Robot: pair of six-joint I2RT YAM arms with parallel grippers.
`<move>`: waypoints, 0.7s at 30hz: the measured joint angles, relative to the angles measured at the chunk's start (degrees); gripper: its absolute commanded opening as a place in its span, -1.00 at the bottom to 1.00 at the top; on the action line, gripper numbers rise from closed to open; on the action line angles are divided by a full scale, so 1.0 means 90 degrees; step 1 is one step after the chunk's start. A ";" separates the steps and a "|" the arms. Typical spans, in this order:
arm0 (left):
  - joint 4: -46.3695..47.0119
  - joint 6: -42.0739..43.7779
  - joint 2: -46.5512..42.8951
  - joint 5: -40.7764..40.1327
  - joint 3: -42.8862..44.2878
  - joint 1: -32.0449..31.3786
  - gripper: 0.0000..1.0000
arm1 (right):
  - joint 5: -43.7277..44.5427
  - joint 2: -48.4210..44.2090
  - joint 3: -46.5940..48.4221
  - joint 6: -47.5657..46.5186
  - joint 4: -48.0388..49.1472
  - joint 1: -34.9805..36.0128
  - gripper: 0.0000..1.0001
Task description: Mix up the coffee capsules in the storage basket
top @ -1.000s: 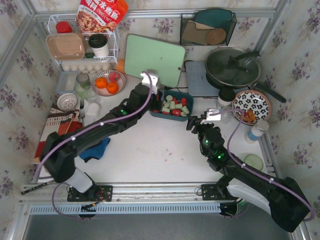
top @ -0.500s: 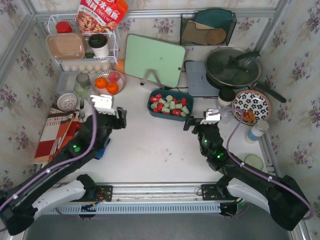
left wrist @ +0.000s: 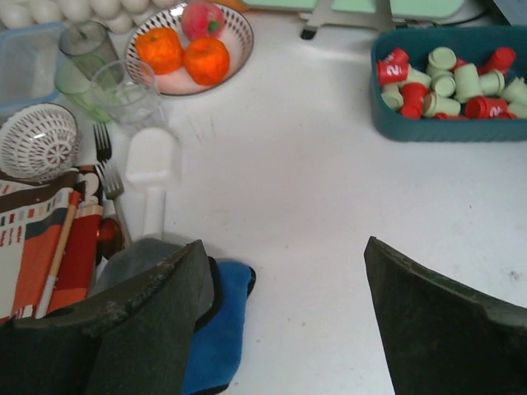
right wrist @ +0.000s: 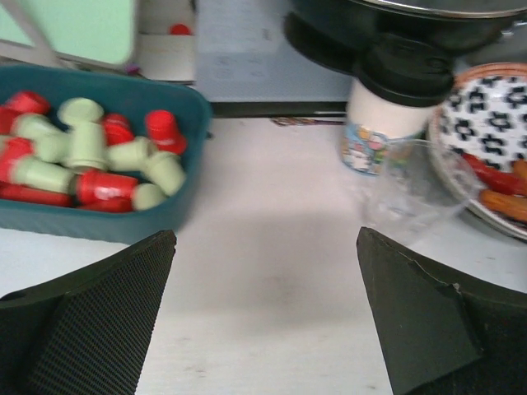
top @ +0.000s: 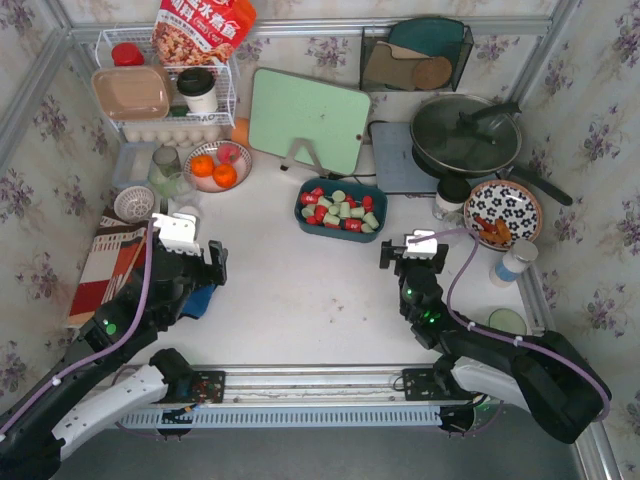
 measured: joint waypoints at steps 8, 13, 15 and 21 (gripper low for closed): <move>-0.0401 -0.0148 0.0107 0.0617 0.0211 -0.0012 0.60 | 0.0255 0.1093 -0.1105 -0.1217 0.2344 -0.0879 1.00; -0.0444 -0.0245 -0.0029 0.0831 0.0151 -0.0012 0.59 | 0.0085 0.1491 -0.1134 -0.1299 0.3283 -0.1319 1.00; -0.0447 -0.0272 -0.0085 0.0920 0.0085 -0.0012 0.60 | -0.0046 0.1472 -0.1124 -0.1309 0.3373 -0.1435 1.00; -0.0415 -0.0313 -0.0136 0.1015 0.0032 -0.0012 0.60 | -0.0867 0.1168 -0.0869 -0.0959 0.2926 -0.2353 1.00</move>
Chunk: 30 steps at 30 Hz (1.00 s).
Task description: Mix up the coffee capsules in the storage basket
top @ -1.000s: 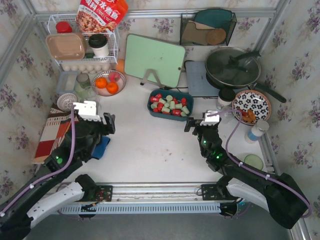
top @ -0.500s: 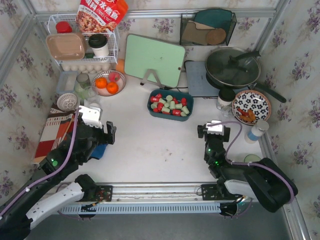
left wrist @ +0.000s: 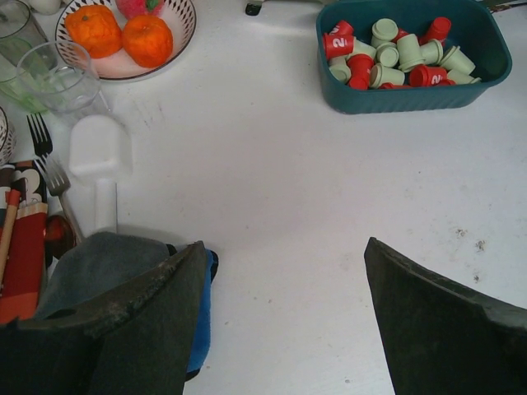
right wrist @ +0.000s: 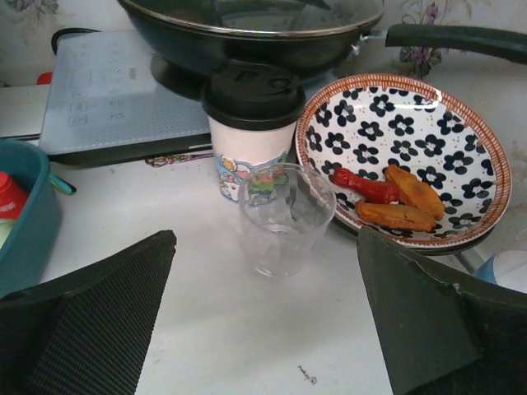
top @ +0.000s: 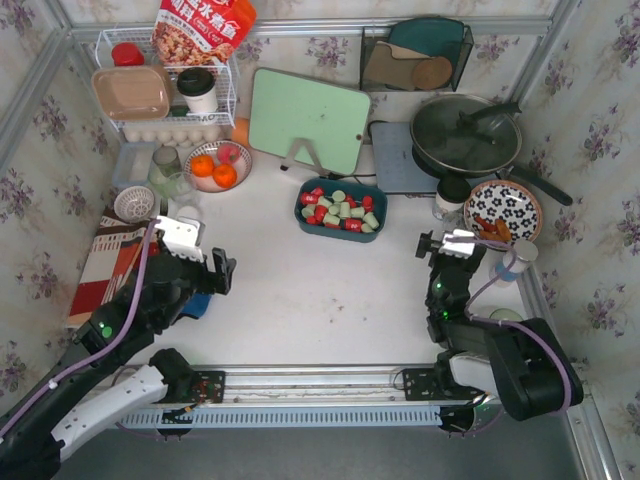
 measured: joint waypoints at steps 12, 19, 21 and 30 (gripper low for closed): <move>0.0022 0.0002 0.0221 -0.0029 -0.0002 0.0000 0.60 | -0.2011 0.0573 0.0151 0.1020 -0.0015 -0.0920 1.00; 0.0024 0.0010 0.0372 -0.0066 -0.0002 0.0000 0.60 | -0.2186 0.2283 -0.0049 0.0925 0.1122 -0.0925 1.00; 0.0024 0.0010 0.0408 -0.0073 -0.0002 0.0000 0.60 | -0.2540 0.2108 0.0114 0.0806 0.1307 -0.0920 1.00; 0.0129 0.0051 0.0588 -0.0325 -0.0100 -0.0002 0.65 | -0.2939 0.2217 0.0277 0.0571 0.1634 -0.0935 1.00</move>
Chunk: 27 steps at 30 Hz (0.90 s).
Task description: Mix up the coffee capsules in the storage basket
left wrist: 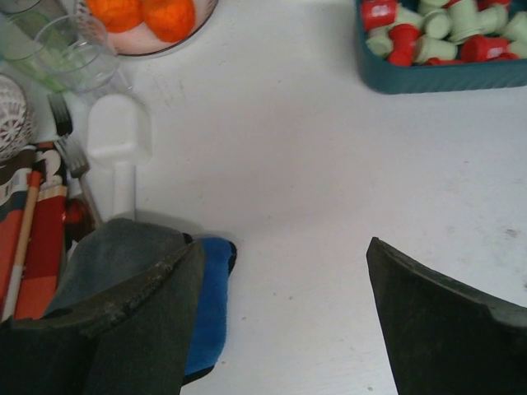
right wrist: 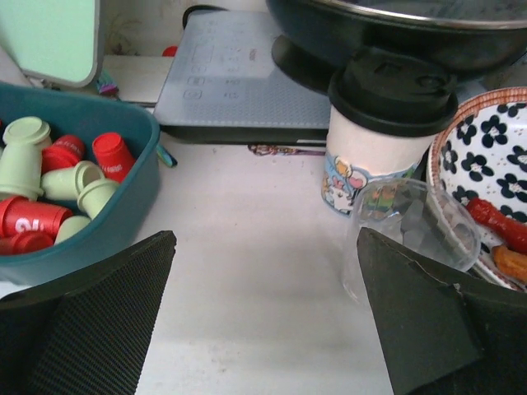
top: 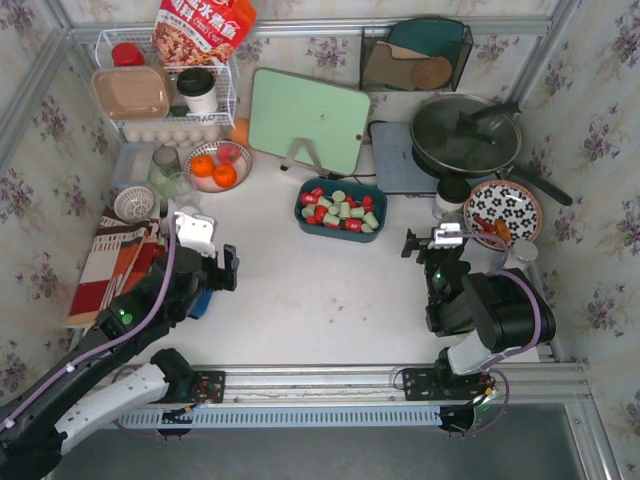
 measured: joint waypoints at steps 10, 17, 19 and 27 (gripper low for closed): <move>0.1744 0.0748 0.0204 -0.1025 -0.1634 0.0010 0.80 | 0.0899 0.0010 0.0495 0.0323 -0.0474 -0.0039 1.00; 0.2960 0.0597 0.1319 -0.2494 -0.2278 0.0466 0.93 | 0.1117 0.0010 0.0500 0.0457 -0.0614 -0.0039 1.00; 0.2931 0.0359 0.1649 -0.2846 -0.2188 0.0699 0.94 | 0.1141 0.0010 0.0500 0.0457 -0.0617 -0.0039 1.00; 0.3213 -0.0158 0.2606 -0.3604 -0.1724 0.1185 0.95 | 0.1212 0.0010 0.0500 0.0476 -0.0617 -0.0039 1.00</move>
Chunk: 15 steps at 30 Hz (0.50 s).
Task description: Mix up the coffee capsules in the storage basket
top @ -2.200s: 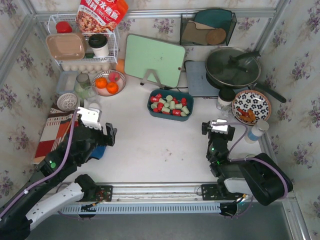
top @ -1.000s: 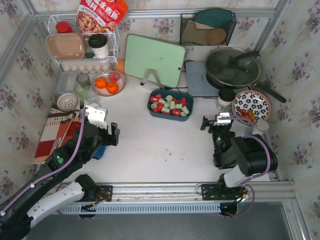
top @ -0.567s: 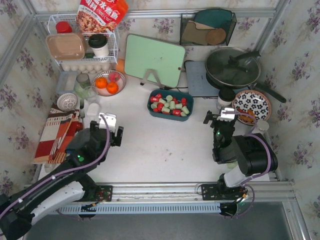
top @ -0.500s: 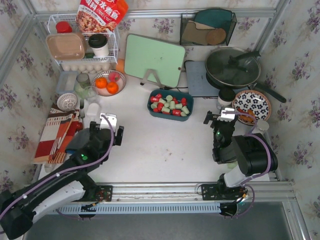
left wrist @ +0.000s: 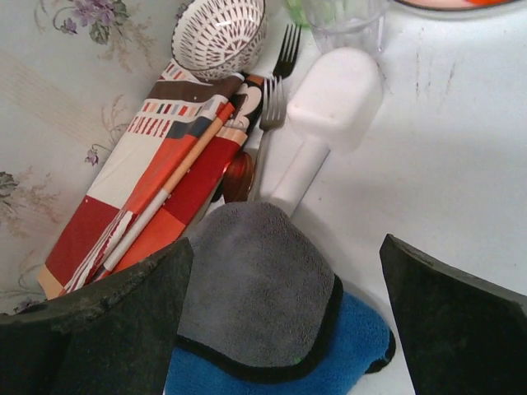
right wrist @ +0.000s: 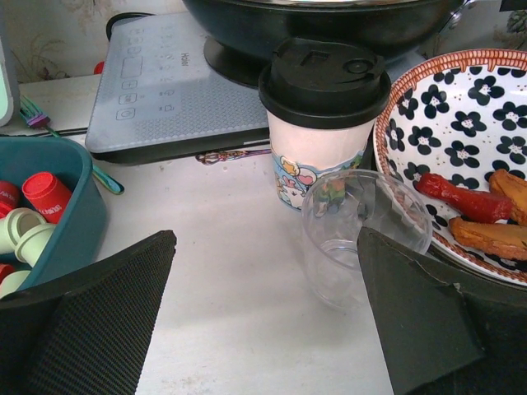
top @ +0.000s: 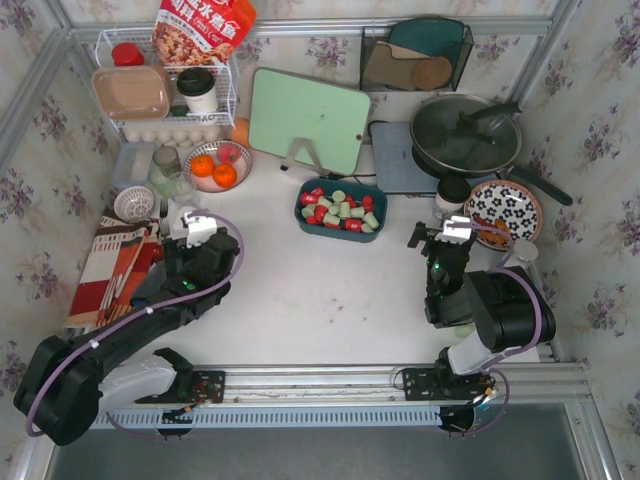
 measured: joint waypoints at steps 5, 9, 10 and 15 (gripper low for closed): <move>0.0520 0.0126 0.0063 -0.0121 -0.0114 0.0228 0.95 | 0.0000 0.0000 0.0000 0.0000 0.0000 0.0000 1.00; 0.0886 0.0311 -0.0182 -0.0041 -0.0359 0.0418 0.96 | 0.0000 0.0000 0.0000 0.0000 0.0000 0.0000 1.00; 0.0937 0.0350 -0.0284 0.0000 -0.0425 0.0454 1.00 | 0.0002 0.0000 0.0000 0.0000 0.0000 0.0000 1.00; 0.1481 0.0804 -0.0843 0.0495 -0.0962 0.0583 0.98 | 0.0000 0.0000 0.0000 0.0000 0.0000 0.0000 1.00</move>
